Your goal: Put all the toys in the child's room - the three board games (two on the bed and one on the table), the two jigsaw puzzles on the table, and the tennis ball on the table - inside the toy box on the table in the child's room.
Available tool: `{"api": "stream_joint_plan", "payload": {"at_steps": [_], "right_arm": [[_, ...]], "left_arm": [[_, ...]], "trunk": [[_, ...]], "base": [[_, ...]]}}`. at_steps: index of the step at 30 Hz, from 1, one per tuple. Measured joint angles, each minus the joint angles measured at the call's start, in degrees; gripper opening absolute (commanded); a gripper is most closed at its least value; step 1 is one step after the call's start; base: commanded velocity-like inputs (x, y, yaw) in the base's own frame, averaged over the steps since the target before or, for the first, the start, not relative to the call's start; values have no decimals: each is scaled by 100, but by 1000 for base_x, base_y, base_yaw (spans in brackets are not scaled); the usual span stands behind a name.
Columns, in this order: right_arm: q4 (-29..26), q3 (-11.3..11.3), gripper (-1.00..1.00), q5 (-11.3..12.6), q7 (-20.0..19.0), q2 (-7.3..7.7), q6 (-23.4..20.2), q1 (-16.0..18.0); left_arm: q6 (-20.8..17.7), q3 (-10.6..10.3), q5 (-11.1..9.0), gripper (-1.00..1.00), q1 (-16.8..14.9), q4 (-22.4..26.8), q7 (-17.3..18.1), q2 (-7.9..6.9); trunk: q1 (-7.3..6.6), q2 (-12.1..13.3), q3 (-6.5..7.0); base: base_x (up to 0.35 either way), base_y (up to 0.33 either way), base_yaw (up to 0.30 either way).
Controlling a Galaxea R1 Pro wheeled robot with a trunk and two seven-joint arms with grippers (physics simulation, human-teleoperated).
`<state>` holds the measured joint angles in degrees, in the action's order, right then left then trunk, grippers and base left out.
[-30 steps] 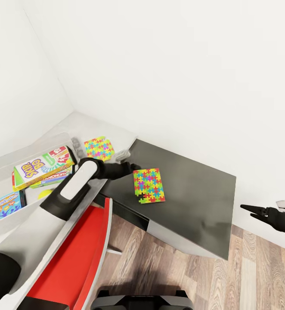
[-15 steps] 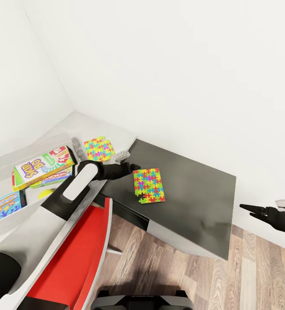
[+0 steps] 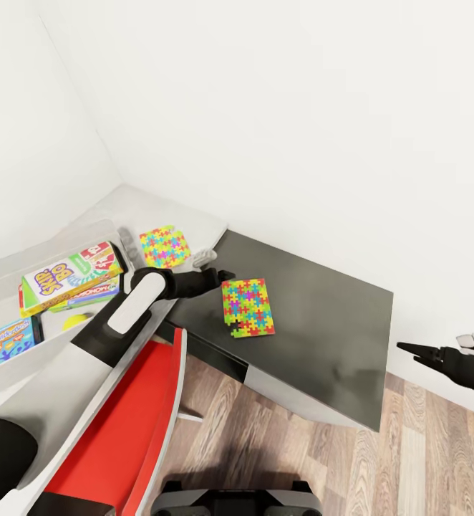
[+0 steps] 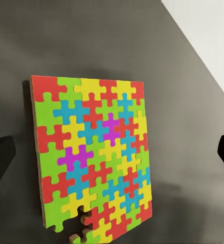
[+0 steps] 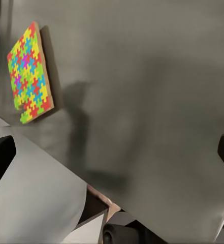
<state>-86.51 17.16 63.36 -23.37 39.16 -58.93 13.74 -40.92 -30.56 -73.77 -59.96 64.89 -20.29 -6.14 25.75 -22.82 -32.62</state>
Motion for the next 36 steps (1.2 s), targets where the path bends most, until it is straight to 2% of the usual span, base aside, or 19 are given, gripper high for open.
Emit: {"api": "stream_joint_plan", "payload": {"at_steps": [8,30,36], "right_arm": [[-101,7,100,-1,1,-4,0,-57],[-157,15,100,-1,-6,-6,0,-121],[-167,17,100,-1,-7,-3,0,-145]], "left_arm": [[186,-6,11,100,0,-96,6,18],[255,-6,5,100,-18,-295,-10,46],[255,-6,7,100,-24,-308,-33,119]], "trunk": [[0,0,-67],[0,0,-247],[0,0,-258]], "base": [[0,0,0],[0,0,0],[0,0,0]]}}
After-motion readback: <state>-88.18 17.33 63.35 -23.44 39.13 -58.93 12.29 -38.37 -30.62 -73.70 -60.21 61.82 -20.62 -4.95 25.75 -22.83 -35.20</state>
